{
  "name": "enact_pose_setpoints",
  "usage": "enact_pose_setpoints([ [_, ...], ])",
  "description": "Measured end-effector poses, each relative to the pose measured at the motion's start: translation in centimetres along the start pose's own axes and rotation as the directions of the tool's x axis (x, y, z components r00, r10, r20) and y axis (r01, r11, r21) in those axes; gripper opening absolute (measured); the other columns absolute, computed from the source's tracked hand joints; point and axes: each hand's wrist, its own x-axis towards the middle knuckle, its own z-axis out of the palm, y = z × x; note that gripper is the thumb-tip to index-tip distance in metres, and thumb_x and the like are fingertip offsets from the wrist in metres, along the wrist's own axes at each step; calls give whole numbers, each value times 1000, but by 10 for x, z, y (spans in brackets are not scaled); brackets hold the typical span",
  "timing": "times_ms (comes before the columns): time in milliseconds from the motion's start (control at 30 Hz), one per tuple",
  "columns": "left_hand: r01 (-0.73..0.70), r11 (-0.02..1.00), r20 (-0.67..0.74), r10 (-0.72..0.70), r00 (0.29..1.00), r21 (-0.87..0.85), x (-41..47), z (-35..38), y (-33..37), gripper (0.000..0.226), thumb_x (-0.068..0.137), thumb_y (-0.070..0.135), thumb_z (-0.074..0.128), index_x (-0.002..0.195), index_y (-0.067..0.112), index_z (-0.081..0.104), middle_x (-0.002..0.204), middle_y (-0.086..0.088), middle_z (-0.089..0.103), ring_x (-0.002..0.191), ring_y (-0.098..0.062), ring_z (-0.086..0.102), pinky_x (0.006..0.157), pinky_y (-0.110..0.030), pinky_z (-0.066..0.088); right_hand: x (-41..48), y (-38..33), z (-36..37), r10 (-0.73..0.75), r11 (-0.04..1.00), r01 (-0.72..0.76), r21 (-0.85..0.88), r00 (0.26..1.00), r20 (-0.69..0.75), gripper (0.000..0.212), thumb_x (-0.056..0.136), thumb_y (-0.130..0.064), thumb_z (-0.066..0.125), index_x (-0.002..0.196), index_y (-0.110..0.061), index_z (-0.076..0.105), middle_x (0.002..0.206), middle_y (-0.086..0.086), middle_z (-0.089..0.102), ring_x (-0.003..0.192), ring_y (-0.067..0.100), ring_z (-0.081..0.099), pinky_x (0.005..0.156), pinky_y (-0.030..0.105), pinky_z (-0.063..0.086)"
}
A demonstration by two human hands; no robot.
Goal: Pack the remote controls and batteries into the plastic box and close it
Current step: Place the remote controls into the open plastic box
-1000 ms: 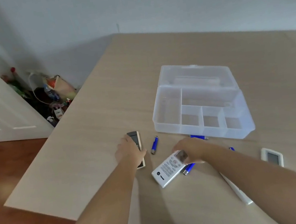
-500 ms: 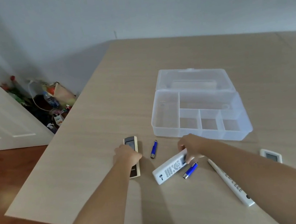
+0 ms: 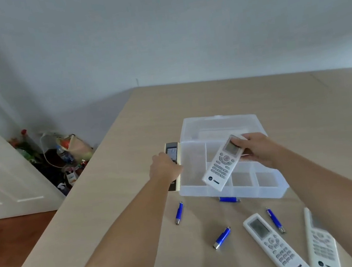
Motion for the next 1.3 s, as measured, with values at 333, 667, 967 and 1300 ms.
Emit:
enact_pose_setpoints([
  [333, -132, 979, 58, 124, 991, 155, 31, 63, 39, 52, 80, 23, 65, 124, 5, 44, 125, -11, 45, 114, -31, 53, 87, -34, 47, 37, 25, -47, 14, 970, 48, 239, 968, -250, 19, 95, -15, 51, 81, -9, 62, 79, 9, 64, 71, 21, 63, 58, 22, 59],
  [667, -156, 848, 157, 87, 984, 506, 55, 103, 24, 35, 86, 8, 60, 120, 6, 56, 123, -10, 59, 111, -25, 62, 84, -27, 49, 77, 46, -36, 57, 985, -17, 172, 972, -230, 16, 93, -18, 57, 82, -10, 65, 80, 10, 66, 72, 23, 65, 65, 28, 59],
  [967, -125, 847, 128, 68, 989, 517, 57, 107, 24, 33, 88, 3, 58, 120, 8, 54, 119, -6, 65, 108, -24, 65, 75, -27, 47, 82, 45, -28, 48, 983, -6, 185, 973, -228, 14, 92, -19, 58, 86, -10, 65, 83, 11, 67, 73, 23, 66, 64, 26, 61],
  [1300, -155, 828, 142, 92, 986, 539, 50, 98, 27, 40, 85, 6, 63, 123, 10, 49, 115, -5, 64, 105, -23, 65, 67, -26, 41, 77, 47, -38, 66, 968, 10, 253, 955, -290, 15, 93, -19, 57, 88, -7, 65, 86, 12, 67, 80, 27, 66, 73, 34, 56],
])
